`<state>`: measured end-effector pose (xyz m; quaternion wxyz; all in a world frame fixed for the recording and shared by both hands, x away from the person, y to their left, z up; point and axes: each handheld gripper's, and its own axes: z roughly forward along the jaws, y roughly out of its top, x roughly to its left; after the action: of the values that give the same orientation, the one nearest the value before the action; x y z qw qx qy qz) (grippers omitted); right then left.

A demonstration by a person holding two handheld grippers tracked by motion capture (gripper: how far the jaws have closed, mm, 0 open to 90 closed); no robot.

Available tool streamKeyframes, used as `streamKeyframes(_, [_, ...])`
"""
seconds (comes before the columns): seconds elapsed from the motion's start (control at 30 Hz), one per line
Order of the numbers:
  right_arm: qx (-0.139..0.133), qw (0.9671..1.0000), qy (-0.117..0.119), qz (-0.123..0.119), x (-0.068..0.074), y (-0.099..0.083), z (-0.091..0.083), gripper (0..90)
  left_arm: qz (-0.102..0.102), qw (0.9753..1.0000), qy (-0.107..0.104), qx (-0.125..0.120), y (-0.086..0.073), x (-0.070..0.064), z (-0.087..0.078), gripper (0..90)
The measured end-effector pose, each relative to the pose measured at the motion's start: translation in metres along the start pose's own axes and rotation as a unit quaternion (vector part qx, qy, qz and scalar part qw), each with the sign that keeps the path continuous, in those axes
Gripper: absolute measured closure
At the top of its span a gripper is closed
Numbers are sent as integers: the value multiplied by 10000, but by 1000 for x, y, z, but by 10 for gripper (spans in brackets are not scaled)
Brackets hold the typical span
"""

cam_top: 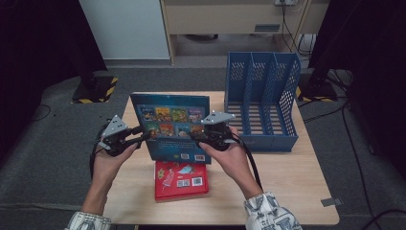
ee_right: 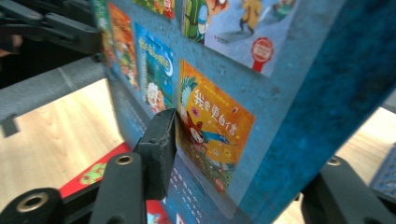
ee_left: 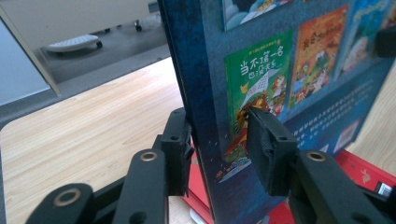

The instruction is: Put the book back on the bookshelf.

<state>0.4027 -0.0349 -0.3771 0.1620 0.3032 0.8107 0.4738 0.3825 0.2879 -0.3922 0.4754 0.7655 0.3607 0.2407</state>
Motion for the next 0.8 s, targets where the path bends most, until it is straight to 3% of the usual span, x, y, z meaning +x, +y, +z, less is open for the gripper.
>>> streamKeyframes(0.13, [-75,9998,191,-36,8,-5,-3,561,-103,9998,20,-191,-4,-3,1,554])
streamKeyframes(0.23, [-144,9994,299,-119,15,-6,-5,611,-66,9997,111,-208,-3,-5,3,541])
streamKeyframes(0.5, [-478,9979,339,-279,25,-1,-17,643,-158,9993,86,-332,-3,-9,6,488])
streamKeyframes(0.8, [-756,9946,559,-442,32,7,-23,608,-261,9991,82,-313,-6,-12,10,423])
